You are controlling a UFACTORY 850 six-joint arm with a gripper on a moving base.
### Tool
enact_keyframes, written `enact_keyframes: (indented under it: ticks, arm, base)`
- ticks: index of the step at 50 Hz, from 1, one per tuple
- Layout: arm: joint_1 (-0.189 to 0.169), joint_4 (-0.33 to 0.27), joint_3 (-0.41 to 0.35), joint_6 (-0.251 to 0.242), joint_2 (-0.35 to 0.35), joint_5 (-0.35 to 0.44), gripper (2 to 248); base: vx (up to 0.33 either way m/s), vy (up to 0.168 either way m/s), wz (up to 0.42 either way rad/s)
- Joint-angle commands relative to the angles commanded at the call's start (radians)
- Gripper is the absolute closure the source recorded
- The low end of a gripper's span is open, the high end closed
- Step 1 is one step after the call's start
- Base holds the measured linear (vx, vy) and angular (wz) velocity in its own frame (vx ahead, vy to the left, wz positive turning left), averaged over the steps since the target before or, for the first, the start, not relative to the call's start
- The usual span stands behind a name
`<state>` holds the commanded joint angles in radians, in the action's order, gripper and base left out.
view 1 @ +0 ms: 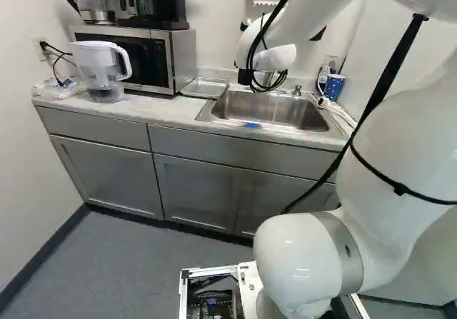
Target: Rinse the cup and place it in the tray
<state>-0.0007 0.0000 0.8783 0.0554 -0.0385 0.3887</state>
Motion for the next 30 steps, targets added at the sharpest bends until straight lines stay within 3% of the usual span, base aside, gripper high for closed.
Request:
enact_keyframes:
  ticks: [30]
  arm:
    - [0.069,0.000,0.125,0.000,0.123,0.000,125]
  base:
    - [0.000,0.000,0.000]
